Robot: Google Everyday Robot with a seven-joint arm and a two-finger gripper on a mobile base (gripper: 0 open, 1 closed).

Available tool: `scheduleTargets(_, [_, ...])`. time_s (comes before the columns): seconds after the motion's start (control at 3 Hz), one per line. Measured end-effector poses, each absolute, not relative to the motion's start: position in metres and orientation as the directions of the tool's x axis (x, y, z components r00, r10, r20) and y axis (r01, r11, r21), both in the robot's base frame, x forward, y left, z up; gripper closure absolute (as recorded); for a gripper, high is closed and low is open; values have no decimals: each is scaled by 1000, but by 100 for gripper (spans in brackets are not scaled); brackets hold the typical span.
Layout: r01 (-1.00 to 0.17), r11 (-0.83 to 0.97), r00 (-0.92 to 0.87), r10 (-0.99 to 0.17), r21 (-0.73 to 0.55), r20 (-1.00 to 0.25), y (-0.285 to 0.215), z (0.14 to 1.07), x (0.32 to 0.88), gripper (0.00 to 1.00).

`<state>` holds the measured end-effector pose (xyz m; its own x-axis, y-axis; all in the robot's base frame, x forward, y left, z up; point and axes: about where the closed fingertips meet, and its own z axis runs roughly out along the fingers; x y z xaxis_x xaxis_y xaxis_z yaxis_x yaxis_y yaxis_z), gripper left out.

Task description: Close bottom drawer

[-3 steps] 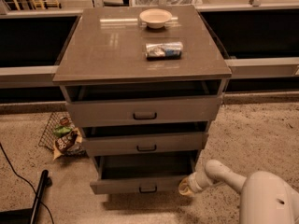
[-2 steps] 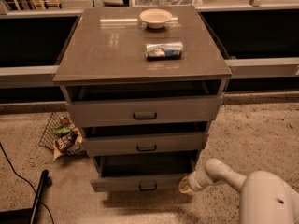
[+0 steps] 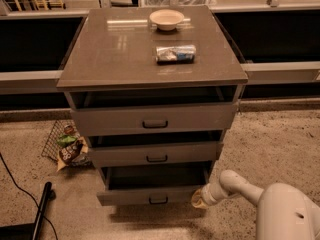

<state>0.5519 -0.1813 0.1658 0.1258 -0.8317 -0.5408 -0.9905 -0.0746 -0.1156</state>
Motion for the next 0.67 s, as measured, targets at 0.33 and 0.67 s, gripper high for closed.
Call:
scheduleTargets(0.33, [-990, -75, 126, -832, -116, -541, -181, 166, 552, 18])
scheduleTargets(0.67, [-990, -71, 126, -826, -120, -549, -180, 164, 554, 0])
